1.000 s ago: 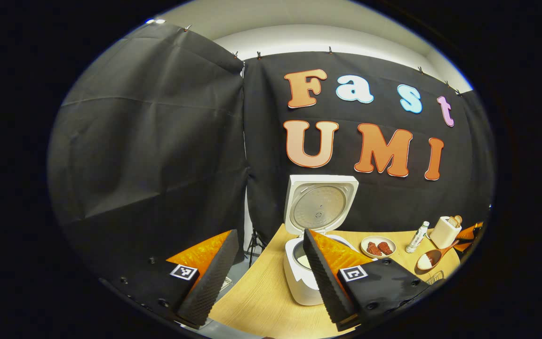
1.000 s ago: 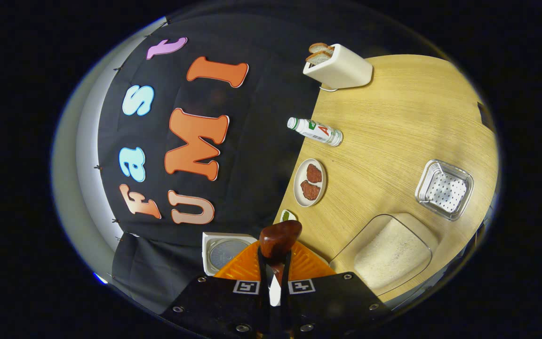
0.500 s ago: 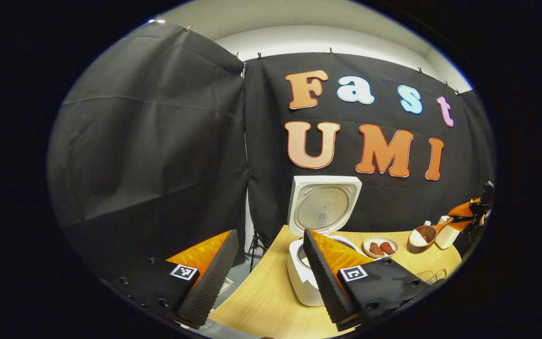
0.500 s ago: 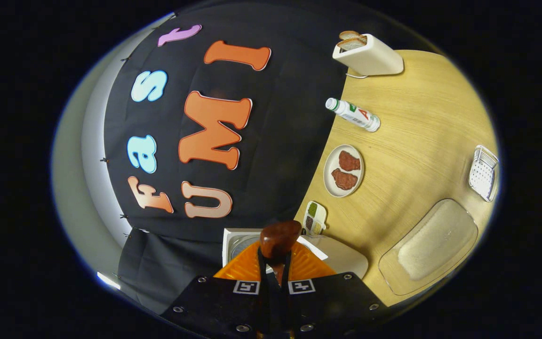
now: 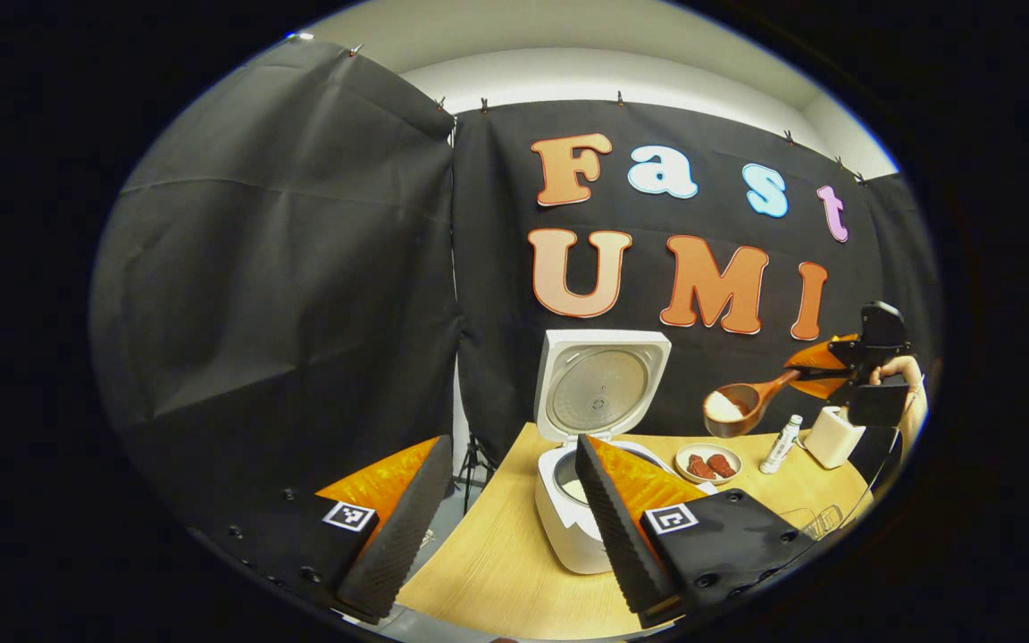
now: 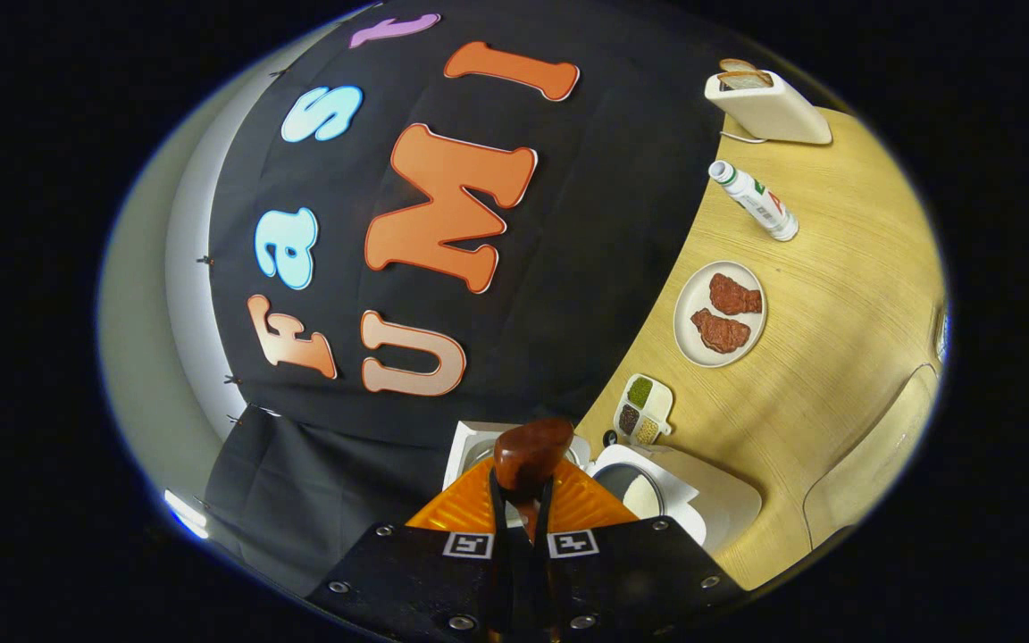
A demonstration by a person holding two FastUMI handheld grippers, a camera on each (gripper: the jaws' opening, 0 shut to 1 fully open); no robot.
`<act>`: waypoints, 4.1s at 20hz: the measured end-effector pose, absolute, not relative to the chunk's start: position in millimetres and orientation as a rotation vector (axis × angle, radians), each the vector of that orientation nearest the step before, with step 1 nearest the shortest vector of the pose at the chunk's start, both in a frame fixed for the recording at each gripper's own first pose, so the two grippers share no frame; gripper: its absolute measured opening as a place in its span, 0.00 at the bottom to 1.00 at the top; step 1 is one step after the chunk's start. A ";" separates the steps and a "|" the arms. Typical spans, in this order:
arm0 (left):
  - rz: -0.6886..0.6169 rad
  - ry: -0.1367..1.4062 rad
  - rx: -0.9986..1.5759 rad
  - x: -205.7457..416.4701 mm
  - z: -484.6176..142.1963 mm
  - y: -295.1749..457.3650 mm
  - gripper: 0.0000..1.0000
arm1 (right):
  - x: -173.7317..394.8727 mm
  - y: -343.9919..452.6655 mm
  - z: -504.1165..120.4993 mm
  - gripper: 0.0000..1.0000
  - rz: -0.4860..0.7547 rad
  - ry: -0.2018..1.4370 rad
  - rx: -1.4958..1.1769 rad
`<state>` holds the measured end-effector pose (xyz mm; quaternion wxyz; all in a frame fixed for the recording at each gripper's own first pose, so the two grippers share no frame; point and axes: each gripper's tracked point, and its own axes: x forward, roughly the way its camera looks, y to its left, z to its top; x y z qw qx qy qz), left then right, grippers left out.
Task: Close the left gripper, press the button to open the rice cooker; take a wooden spoon from the chopstick holder with the right hand, scoop a spoonful of rice and pour it into the rice cooker, then put the wooden spoon back into the chopstick holder.
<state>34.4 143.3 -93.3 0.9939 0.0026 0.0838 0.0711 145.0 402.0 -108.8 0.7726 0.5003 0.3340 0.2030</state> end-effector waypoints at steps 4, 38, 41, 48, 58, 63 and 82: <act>0.130 0.184 -0.009 23.0 -101.4 145.1 0.94 | 154.4 433.7 -118.8 0.08 0.430 0.708 0.995; 0.144 0.192 0.002 29.0 -113.3 149.8 0.94 | 145.1 514.6 -77.3 0.08 0.621 0.456 0.467; 0.148 0.194 -0.002 27.2 -114.2 152.6 0.99 | 141.4 518.8 -73.0 0.08 0.642 0.425 0.425; 0.157 0.204 -0.004 26.0 -121.1 155.4 0.99 | 133.9 525.7 -63.8 0.08 0.678 0.352 0.316; 0.154 0.208 -0.007 23.8 -124.1 156.8 0.94 | 117.3 536.9 -50.9 0.08 0.744 0.250 0.179; 0.155 0.210 -0.007 24.5 -125.4 158.7 0.94 | 104.4 548.0 -51.1 0.08 0.812 0.216 0.120; 0.174 0.207 -0.018 19.7 -124.2 156.0 0.94 | 93.9 540.8 -67.4 0.08 0.829 0.146 -0.016</act>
